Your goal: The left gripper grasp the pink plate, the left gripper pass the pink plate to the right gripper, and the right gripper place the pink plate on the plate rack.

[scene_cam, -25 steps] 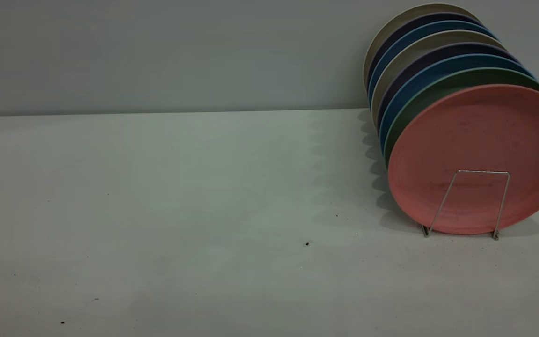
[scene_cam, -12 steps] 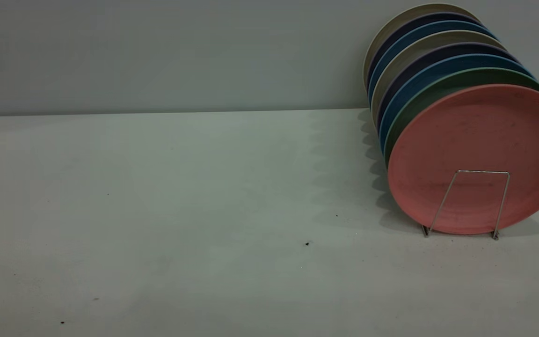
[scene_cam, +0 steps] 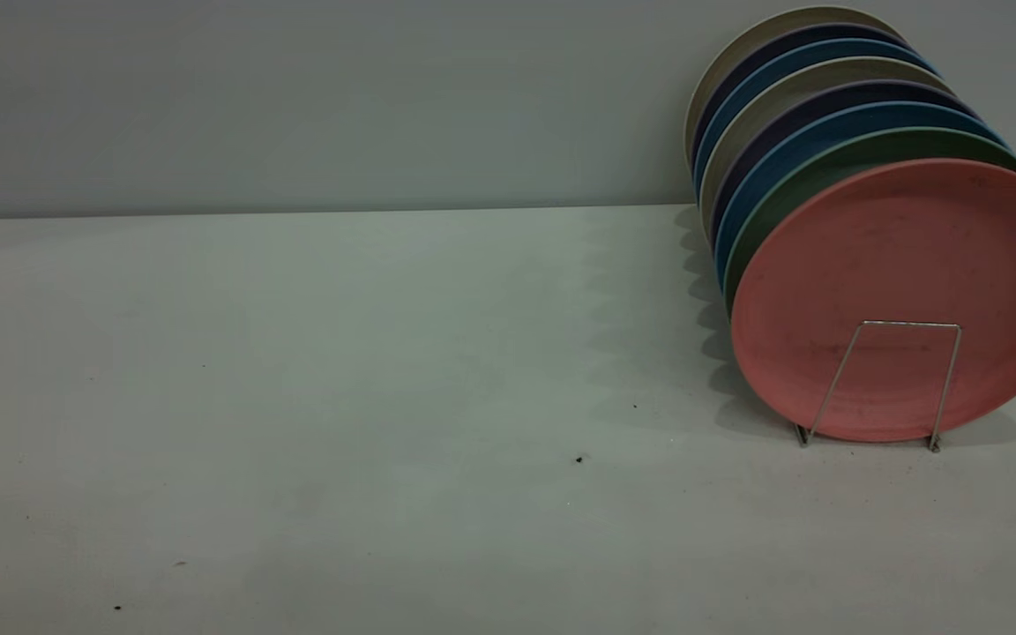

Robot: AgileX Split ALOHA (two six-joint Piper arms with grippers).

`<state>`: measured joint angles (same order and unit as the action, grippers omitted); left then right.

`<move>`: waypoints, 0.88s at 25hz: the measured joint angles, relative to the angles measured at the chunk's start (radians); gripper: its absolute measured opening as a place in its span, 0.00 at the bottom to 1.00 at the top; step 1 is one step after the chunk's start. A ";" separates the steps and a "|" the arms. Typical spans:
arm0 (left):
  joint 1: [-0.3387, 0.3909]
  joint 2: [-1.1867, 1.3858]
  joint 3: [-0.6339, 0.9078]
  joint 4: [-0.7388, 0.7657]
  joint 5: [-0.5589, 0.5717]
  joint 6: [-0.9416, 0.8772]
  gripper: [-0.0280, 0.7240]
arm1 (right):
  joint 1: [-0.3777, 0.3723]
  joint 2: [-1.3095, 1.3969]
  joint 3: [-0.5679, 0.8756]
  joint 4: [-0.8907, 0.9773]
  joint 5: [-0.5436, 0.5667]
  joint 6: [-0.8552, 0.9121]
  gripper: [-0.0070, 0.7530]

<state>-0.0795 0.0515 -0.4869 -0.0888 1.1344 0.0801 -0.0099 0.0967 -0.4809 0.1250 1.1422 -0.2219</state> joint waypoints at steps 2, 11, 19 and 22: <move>0.000 -0.032 0.000 0.000 0.000 0.000 0.76 | 0.000 -0.058 0.000 0.000 0.000 0.002 0.63; 0.000 -0.073 0.000 0.000 0.000 0.000 0.76 | 0.000 -0.114 0.000 0.000 0.002 0.002 0.63; -0.001 -0.073 0.000 0.000 0.000 0.000 0.76 | 0.000 -0.114 0.000 0.000 0.002 0.003 0.63; -0.001 -0.073 0.000 0.000 0.000 0.000 0.76 | 0.000 -0.114 0.000 0.000 0.002 0.003 0.63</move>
<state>-0.0802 -0.0218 -0.4869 -0.0891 1.1342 0.0801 -0.0099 -0.0173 -0.4809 0.1250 1.1442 -0.2185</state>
